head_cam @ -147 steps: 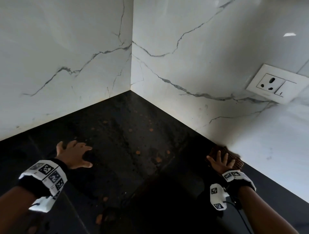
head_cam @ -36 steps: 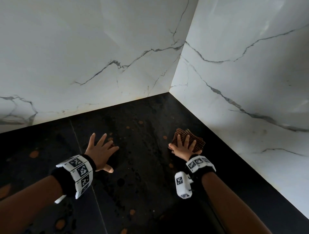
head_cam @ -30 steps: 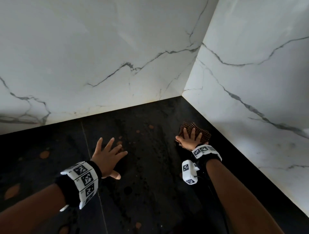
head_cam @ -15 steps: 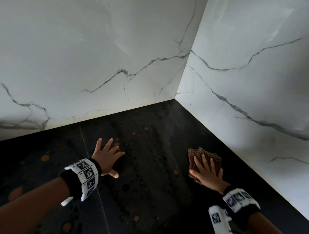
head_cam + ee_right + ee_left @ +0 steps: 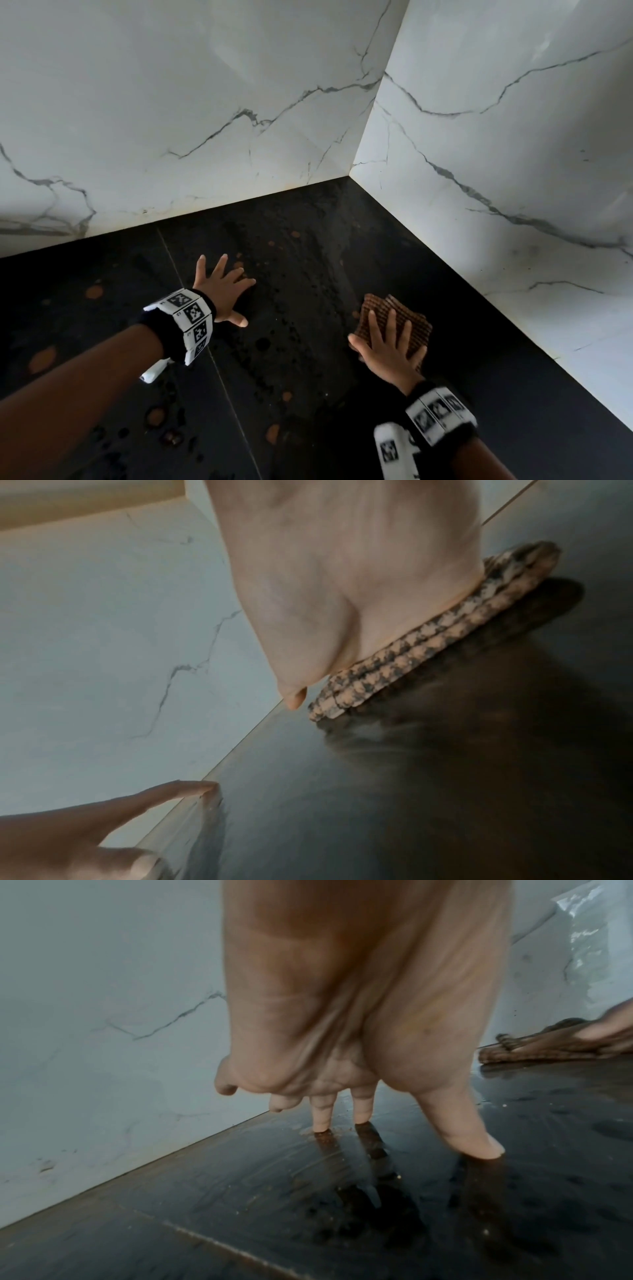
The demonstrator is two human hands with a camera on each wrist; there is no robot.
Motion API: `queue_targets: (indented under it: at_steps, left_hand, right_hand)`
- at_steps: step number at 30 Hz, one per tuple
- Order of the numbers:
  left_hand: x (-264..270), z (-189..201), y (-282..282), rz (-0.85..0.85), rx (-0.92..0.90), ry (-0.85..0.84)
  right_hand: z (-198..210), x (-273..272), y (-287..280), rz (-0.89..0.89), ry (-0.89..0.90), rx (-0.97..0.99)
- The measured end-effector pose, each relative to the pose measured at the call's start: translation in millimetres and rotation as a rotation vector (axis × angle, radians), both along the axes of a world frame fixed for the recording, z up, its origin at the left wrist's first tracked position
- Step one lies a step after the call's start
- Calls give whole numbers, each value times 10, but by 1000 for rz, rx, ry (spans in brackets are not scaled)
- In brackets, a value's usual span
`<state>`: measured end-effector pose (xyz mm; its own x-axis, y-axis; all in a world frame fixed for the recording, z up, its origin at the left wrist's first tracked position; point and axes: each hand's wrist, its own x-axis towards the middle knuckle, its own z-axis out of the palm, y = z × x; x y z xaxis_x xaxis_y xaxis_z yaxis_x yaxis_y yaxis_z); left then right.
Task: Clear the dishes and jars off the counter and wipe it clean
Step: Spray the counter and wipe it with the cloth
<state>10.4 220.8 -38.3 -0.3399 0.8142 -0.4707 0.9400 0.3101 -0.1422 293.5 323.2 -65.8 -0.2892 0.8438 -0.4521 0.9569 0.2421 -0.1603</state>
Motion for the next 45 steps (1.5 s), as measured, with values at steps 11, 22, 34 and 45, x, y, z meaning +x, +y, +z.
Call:
queue_targets:
  at_steps: [11,22,34,45]
  left_hand:
    - [22,62,9,32,-3,-18]
    - [28,142,-27,-39,40,13]
    - [5,63,-20,-52,59,35]
    - [-17,2,-13,-11,77,35]
  right_hand:
    - [132,-1157,545,238,-45,-93]
    - [134,324,-468,286,-102,-51]
    - [-14,-61,-1040,-78,13,-101]
    - [145,-1574,127,252,-13,-106]
